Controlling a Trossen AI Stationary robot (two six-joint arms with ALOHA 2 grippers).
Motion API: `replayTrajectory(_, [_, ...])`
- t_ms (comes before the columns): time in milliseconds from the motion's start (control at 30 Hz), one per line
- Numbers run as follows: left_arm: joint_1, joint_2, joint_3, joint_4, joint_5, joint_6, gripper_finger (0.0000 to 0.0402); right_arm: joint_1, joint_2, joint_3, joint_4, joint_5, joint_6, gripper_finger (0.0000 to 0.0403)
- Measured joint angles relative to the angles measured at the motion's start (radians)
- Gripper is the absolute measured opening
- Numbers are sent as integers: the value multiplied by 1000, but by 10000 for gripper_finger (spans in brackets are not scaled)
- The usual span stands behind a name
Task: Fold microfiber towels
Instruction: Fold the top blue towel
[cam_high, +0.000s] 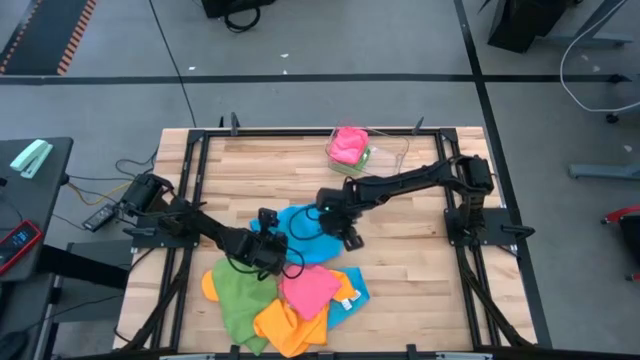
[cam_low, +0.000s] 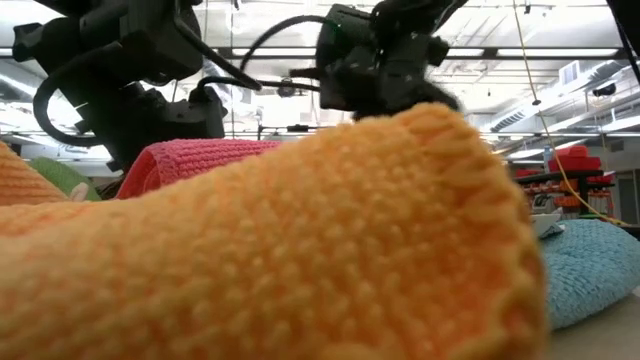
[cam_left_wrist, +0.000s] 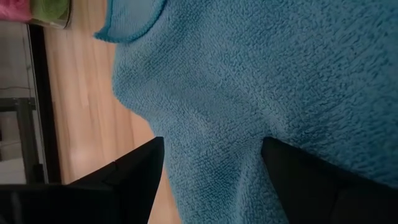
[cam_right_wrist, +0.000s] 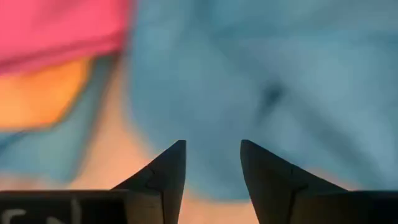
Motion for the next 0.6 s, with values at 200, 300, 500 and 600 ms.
replayTrajectory(200, [1,2,16,-16,5,-15,286,-61,0,-38,259,90,-39,164])
replayTrajectory(300, [1,2,17,-17,4,-17,286,-96,0,-70,397,85,-68,169])
replayTrajectory(500, [2,2,17,-17,1,-32,286,-156,0,-146,590,-5,-40,187])
replayTrajectory(600, [2,2,17,-12,0,-30,286,-186,0,-169,640,-62,-17,198])
